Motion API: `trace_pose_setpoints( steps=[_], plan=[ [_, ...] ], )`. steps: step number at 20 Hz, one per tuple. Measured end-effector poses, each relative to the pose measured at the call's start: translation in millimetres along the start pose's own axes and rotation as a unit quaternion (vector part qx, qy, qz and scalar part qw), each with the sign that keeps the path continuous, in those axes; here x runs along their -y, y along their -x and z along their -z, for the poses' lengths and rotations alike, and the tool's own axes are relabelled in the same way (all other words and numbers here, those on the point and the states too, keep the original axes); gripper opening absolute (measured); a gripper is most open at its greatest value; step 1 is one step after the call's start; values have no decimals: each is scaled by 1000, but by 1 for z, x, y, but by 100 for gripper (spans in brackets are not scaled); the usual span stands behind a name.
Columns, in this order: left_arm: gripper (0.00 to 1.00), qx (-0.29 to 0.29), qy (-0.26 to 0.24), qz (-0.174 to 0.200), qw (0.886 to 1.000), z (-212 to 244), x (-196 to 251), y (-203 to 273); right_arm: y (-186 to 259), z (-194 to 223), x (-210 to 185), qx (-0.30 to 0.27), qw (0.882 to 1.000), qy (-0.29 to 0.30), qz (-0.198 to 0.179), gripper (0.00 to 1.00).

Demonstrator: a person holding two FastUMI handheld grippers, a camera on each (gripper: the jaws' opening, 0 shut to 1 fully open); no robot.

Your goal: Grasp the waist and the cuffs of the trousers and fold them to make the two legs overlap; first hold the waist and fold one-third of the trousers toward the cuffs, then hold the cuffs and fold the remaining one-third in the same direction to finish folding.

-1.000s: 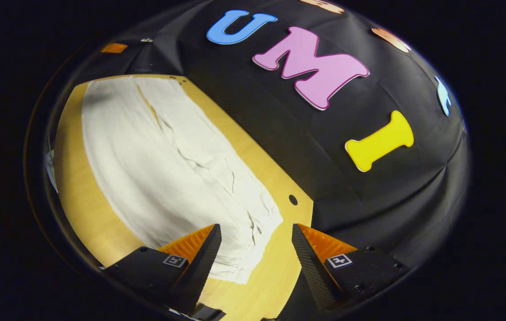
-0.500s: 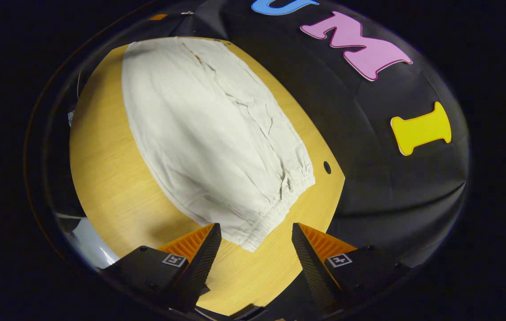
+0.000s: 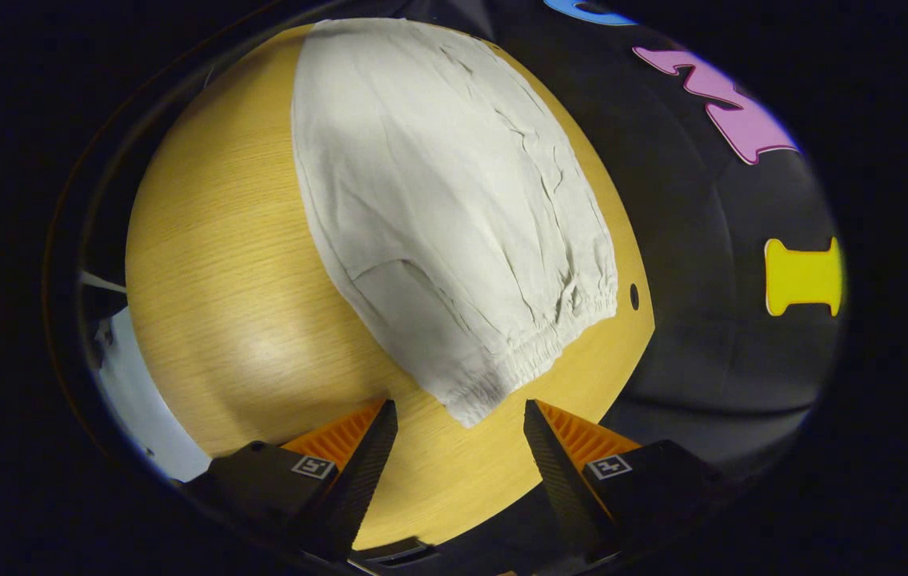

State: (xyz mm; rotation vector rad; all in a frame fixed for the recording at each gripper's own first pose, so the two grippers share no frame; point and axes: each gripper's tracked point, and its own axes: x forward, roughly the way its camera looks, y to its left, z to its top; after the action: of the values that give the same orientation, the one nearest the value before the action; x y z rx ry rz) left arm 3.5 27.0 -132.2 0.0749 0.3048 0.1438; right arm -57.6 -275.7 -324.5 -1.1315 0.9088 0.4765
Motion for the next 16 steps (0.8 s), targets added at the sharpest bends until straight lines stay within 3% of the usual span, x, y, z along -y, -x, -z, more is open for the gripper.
trace_pose_setpoints(
  steps=[5,13,16],
  plan=[
    [99,-3,-3,-4,1000,1,-3,-1,-9,-7,2,3,1000,27,-3,95],
    [99,-21,12,-16,1000,12,-13,-3,-28,-27,30,-14,995,62,79,91],
    [99,-25,15,-27,999,16,-22,-2,-41,-26,29,-26,996,58,69,86]
  ],
)
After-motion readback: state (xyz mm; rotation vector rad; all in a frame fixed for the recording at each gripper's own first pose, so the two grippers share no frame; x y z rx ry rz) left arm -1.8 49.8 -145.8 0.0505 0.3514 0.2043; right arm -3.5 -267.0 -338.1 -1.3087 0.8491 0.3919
